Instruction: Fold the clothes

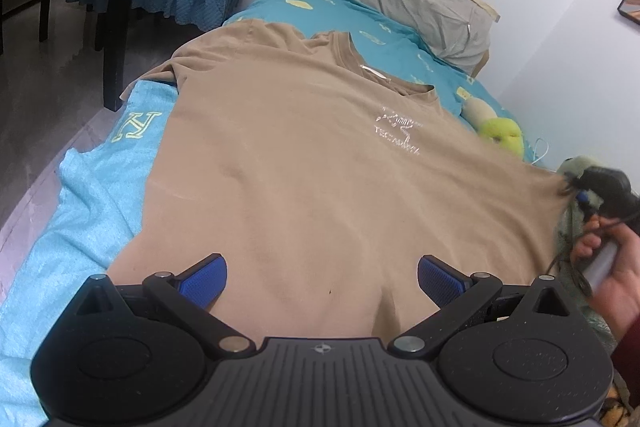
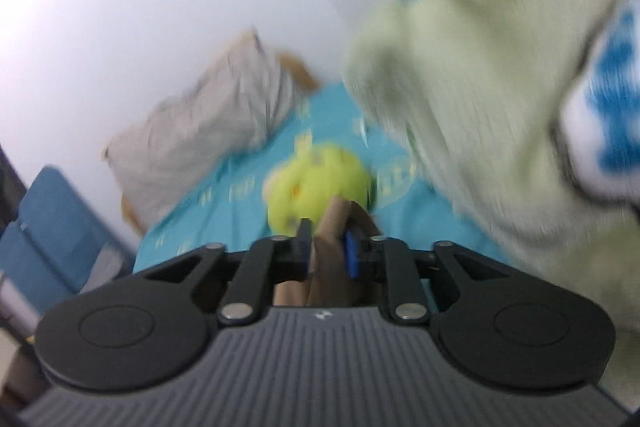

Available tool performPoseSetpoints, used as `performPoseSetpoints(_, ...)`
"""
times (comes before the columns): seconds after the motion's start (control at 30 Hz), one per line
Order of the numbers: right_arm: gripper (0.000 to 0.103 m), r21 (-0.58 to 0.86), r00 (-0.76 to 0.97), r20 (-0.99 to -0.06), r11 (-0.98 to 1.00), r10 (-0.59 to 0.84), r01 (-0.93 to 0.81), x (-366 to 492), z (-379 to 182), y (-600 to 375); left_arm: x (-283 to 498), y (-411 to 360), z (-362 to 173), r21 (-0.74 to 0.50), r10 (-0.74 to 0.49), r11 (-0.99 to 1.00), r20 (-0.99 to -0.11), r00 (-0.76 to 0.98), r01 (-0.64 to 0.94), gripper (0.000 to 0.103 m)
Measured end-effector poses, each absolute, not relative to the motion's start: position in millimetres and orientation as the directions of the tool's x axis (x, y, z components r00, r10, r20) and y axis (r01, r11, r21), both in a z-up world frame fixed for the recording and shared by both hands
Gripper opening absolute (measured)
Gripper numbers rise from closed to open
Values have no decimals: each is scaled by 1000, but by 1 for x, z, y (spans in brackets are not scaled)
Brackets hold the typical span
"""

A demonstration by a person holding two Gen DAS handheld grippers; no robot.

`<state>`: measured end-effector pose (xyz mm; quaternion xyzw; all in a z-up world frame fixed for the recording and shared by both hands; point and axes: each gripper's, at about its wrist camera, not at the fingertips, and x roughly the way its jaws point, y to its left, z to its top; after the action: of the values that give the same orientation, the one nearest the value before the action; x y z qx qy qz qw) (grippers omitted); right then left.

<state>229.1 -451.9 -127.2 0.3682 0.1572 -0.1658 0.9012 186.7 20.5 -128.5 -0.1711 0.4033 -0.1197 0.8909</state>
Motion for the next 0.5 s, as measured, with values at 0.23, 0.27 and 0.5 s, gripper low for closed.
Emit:
performPoseSetpoints(0.23,94,724,843,-537,495,-34,481,197,-140,-461,183,21,-125,-404,-351,912,-675,649,73,103)
performPoseSetpoints(0.27,94,725,821,-571,454,-25,518,193,-144,-460,183,21,-125,-405,-352,911,-676,648,72,103)
performPoseSetpoints(0.5,94,753,806,-590,386,38,533,216,-180,-438,184,22,-127,-414,-357,908,-680,641,67,103)
